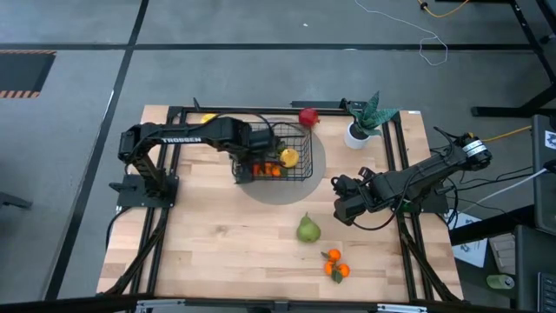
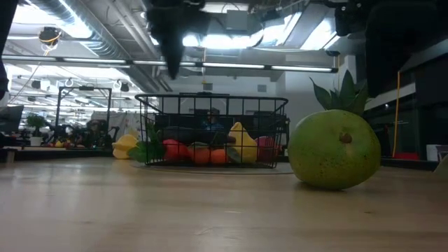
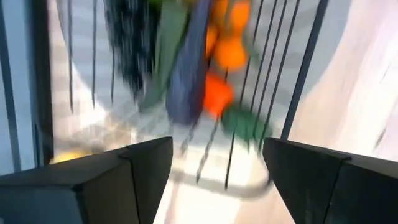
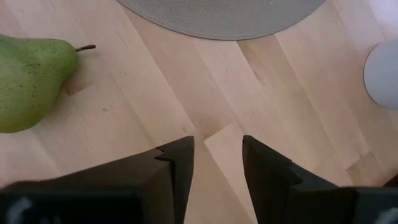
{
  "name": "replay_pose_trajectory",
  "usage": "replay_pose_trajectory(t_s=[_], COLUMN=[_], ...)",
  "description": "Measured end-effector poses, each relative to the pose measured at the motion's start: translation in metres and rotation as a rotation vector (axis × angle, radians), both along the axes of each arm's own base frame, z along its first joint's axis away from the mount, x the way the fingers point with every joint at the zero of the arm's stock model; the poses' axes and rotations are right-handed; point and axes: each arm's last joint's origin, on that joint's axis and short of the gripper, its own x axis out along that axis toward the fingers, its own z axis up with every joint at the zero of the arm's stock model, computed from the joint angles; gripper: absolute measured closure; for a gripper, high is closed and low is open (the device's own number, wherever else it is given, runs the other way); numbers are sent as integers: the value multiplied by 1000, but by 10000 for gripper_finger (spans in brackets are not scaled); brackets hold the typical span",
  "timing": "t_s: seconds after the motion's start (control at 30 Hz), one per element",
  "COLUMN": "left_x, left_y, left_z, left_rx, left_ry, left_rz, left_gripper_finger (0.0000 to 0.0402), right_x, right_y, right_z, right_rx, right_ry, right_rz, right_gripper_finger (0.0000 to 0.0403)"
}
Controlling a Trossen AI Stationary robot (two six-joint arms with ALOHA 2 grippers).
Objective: Build produce basket
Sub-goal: Put the orange tangerines into the wire basket
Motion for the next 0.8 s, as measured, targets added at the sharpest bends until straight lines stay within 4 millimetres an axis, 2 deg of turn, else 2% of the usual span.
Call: replay_pose_trajectory(t_s=[0.23, 0.37, 0.6, 0.8], left_x=[-27, -40, -68, -101], left_y=[-18, -33, -63, -74], left_z=[3, 13, 41, 69], left_rx=[-36, -27, 40, 72], left_ry=[202, 219, 75, -134], left_rz=[80, 116, 62, 85], left_gripper_finger=[169, 179, 188, 189], right_x=[0, 0, 1, 2], right_y=[0, 0, 1, 2], right_z=[0, 0, 0, 0], right_rx=[1, 2, 38, 53], right_ry=[-1, -2, -1, -13], right_rz=[-2, -3, -1, 1], right_gripper_finger=[277, 277, 277, 277])
